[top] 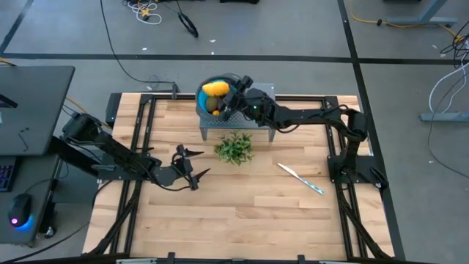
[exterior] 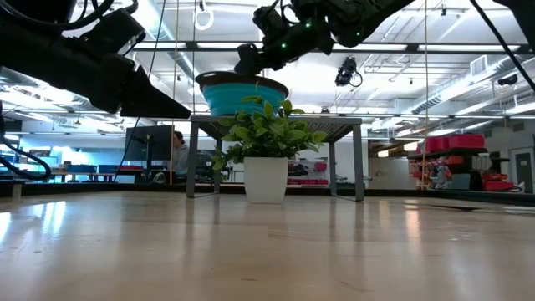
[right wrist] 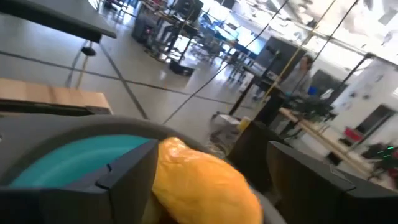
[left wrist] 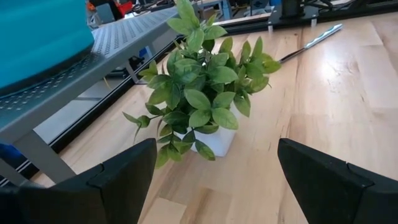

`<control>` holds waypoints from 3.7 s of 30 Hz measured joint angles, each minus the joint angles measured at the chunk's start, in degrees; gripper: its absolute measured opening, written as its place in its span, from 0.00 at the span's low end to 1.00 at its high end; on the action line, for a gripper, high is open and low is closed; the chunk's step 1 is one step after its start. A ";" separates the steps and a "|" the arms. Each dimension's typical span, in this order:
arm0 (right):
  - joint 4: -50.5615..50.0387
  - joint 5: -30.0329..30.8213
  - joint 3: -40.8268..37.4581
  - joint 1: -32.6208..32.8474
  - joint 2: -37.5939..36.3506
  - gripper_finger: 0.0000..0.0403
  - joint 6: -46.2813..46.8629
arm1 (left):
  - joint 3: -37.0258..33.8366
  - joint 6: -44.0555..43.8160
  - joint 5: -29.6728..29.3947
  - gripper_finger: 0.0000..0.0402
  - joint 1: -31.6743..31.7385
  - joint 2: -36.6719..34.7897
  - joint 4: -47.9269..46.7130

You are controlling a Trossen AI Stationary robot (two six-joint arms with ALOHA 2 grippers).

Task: Pick & Place Fruit
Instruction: Put the yellow mango into the blue strainer bowl on the shelf, then put the blue knife on the shelf

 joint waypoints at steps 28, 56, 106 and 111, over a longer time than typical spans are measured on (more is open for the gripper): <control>5.83 27.47 -0.07 3.67 -0.28 0.77 -18.08 | 0.00 -0.24 -0.07 0.85 0.00 0.00 -0.66; -31.83 22.68 -0.07 20.61 -8.86 0.77 7.98 | -0.02 -1.20 -0.07 0.85 0.02 -0.01 -1.67; -90.77 -23.76 -29.54 39.88 -14.40 0.67 72.59 | -0.02 -2.36 4.00 0.85 0.14 0.00 4.00; -85.66 -23.68 -30.86 40.73 -14.40 0.60 72.60 | -0.02 -2.34 4.00 0.85 0.15 0.00 3.97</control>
